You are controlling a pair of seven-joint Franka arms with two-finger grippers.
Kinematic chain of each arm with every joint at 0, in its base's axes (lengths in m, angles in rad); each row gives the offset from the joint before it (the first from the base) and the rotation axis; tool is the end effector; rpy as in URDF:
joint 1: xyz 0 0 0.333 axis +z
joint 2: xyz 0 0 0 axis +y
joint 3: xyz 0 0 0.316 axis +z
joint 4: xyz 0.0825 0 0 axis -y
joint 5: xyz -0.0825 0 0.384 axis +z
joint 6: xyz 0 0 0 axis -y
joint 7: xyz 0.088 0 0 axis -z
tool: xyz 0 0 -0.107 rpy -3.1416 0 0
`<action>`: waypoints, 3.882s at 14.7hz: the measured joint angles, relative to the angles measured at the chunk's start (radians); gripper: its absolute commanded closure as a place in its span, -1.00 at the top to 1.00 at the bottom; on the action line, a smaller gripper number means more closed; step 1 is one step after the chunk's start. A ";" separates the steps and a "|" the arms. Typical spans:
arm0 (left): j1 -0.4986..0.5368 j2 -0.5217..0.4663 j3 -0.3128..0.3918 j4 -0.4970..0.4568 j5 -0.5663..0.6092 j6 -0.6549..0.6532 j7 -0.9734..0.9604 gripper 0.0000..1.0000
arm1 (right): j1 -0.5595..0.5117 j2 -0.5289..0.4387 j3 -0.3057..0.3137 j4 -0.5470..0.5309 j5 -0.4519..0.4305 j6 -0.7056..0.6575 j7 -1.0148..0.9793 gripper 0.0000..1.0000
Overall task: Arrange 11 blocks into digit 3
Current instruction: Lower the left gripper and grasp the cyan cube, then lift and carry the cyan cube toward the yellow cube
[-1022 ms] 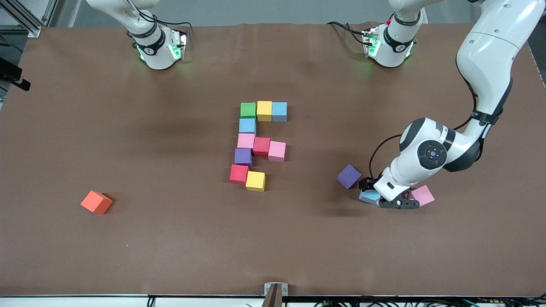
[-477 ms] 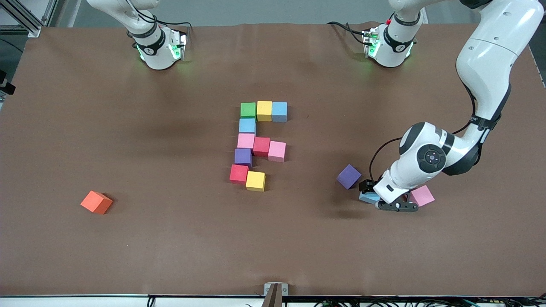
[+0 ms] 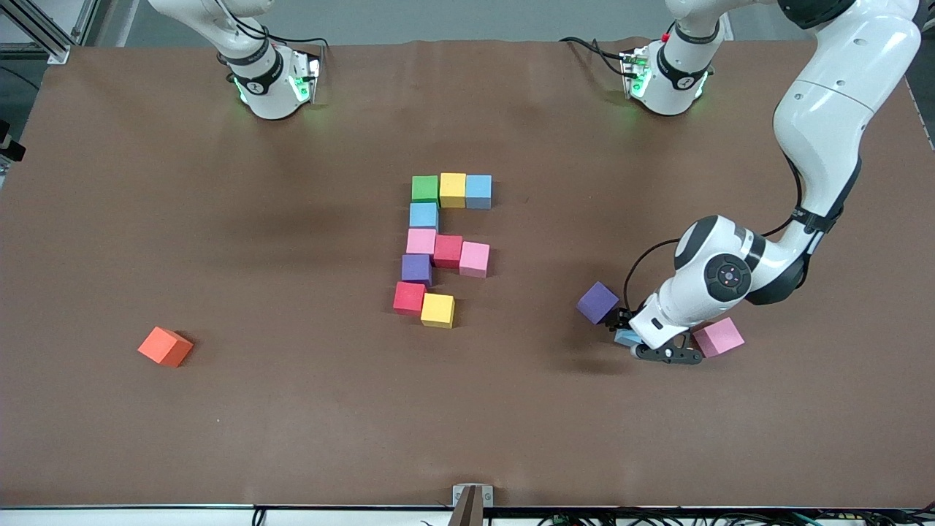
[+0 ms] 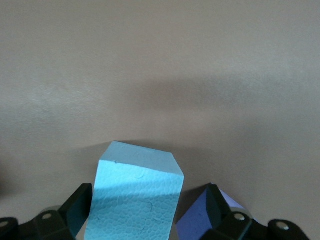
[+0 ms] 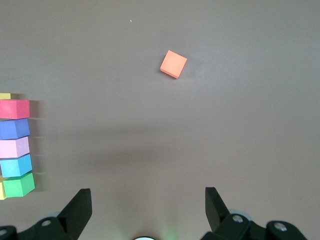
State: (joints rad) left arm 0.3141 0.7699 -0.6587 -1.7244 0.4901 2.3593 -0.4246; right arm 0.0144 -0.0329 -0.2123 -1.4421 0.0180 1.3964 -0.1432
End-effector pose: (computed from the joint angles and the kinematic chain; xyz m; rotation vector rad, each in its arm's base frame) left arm 0.6480 -0.1764 0.2150 3.0302 -0.1727 0.0406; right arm 0.5144 -0.1034 0.6863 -3.1139 0.0803 0.0142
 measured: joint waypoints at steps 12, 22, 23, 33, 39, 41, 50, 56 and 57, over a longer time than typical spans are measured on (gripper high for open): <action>0.006 0.032 0.033 0.001 0.002 0.000 0.007 -0.19 | 0.000 0.022 0.005 0.000 0.000 0.007 0.000 1.00; -0.007 0.004 -0.085 0.131 -0.020 -0.019 -0.223 -0.84 | 0.000 0.022 0.005 0.001 0.000 0.009 0.000 1.00; -0.022 0.000 -0.093 0.155 -0.045 -0.031 -0.300 -0.84 | 0.000 0.022 0.005 0.002 0.000 0.009 0.000 1.00; -0.331 0.033 0.025 0.231 -0.131 -0.044 -1.403 -0.92 | 0.000 0.022 0.006 0.006 0.000 0.009 -0.001 1.00; -0.427 0.118 0.064 0.293 -0.139 -0.001 -1.643 -0.93 | 0.000 0.022 0.008 0.007 0.000 0.007 -0.001 1.00; -0.429 0.140 0.064 0.330 -0.142 0.039 -1.665 -0.94 | 0.000 0.022 0.008 0.007 0.000 0.007 -0.001 1.00; -0.504 0.240 0.065 0.359 -0.200 0.200 -1.668 -0.95 | 0.000 0.022 0.009 0.007 0.000 0.006 -0.001 1.00; -0.601 0.259 0.134 0.378 -0.206 0.206 -1.702 -0.95 | 0.001 0.022 0.010 0.007 0.000 0.004 -0.001 1.00; -0.607 0.259 0.139 0.381 -0.207 0.206 -1.717 -0.95 | 0.001 0.022 0.010 0.007 0.000 0.004 -0.001 1.00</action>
State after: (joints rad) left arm -0.2927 1.0291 -0.5195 -1.3430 0.2829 2.5653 -2.1419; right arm 0.0149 -0.0106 -0.2025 -1.4350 0.0185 1.4002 -0.1440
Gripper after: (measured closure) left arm 0.441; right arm 0.000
